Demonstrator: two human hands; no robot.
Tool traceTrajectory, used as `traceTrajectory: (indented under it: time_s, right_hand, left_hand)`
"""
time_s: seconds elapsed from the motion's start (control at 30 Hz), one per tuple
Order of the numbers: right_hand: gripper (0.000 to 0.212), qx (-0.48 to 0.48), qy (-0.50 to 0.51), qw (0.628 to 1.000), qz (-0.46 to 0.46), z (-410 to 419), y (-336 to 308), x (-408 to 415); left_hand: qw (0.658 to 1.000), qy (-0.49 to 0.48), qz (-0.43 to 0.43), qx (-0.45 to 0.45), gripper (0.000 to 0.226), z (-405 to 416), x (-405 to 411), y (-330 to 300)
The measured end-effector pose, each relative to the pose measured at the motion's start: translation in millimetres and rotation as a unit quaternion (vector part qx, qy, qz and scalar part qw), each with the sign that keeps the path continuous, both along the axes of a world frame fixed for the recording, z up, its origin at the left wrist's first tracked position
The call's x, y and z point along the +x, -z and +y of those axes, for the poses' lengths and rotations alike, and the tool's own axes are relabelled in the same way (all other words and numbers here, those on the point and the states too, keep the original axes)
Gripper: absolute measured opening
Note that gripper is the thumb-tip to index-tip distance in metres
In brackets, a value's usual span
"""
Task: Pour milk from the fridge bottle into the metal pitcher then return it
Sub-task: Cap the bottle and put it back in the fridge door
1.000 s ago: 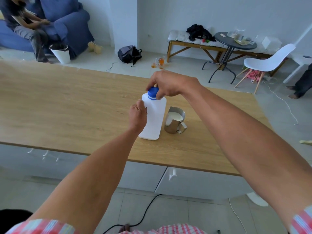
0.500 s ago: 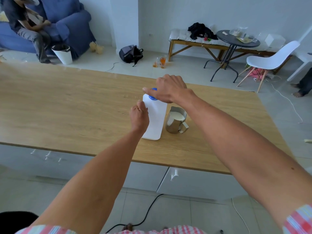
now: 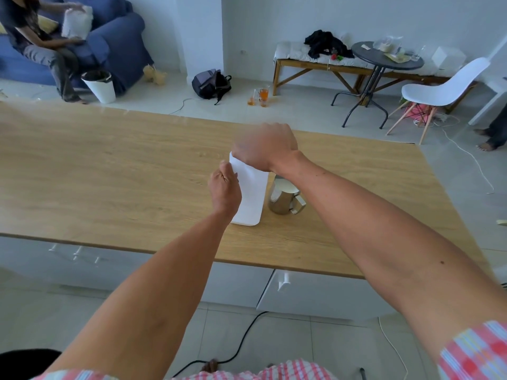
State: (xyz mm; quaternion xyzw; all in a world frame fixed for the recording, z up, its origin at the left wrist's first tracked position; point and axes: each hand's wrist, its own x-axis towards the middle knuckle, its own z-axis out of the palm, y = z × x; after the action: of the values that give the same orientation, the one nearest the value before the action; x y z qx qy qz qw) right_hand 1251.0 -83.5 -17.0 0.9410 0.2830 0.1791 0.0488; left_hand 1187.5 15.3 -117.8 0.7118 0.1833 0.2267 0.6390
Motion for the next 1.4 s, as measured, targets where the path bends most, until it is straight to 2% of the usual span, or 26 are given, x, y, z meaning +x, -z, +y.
traceTrajectory:
  time_s: [0.3,0.53,0.6,0.67,0.77,0.87,1.0,1.03,1.1,1.13,1.2,1.27,1.4]
  right_hand:
    - [0.05,0.017,0.076,0.997,-0.003,9,6,-10]
    - [0.068,0.044,0.084,0.995,0.019,5,5,-17]
    - [0.075,0.089,0.098,0.99,0.04,0,11,-20]
    - [0.07,0.213,0.099,0.97,0.058,-7,25,-23]
    - [0.044,0.436,0.089,0.893,0.068,-20,54,-35]
    - [0.031,0.547,0.147,0.818,0.099,-20,89,-52]
    - [0.033,0.624,0.252,0.694,0.256,-9,141,-67]
    - [0.034,0.633,0.271,0.649,0.324,-4,151,-69]
    - [0.056,0.648,0.296,0.543,0.444,5,167,-73]
    - [0.063,0.659,0.3,0.498,0.478,8,168,-75]
    - [0.061,0.697,0.285,0.427,0.5,13,163,-79]
    - [0.051,0.728,0.267,0.39,0.497,18,154,-83]
    - [0.045,0.72,0.252,0.419,0.493,20,149,-90]
  left_hand:
    - [0.998,-0.034,0.031,-0.039,0.048,-7,1,4]
    - [0.999,-0.007,0.027,-0.043,0.045,-7,-4,-2]
    - [0.998,0.003,0.029,-0.053,0.045,-6,-4,-2]
    - [0.998,0.007,0.036,-0.05,0.045,-4,-5,-3]
    - [0.998,0.016,0.042,-0.048,0.042,-1,-6,-3]
    - [0.997,0.017,0.054,-0.058,0.039,6,-8,-8]
    - [0.996,0.032,0.052,-0.057,0.041,14,-11,-18]
    - [0.997,0.037,0.05,-0.053,0.042,16,-13,-22]
    - [0.997,0.047,0.046,-0.048,0.047,21,-17,-29]
    - [0.997,0.052,0.045,-0.046,0.048,23,-20,-32]
    - [0.996,0.061,0.036,-0.047,0.047,26,-26,-36]
    - [0.996,0.066,0.025,-0.048,0.049,30,-33,-39]
    - [0.996,0.076,0.009,-0.037,0.049,33,-43,-44]
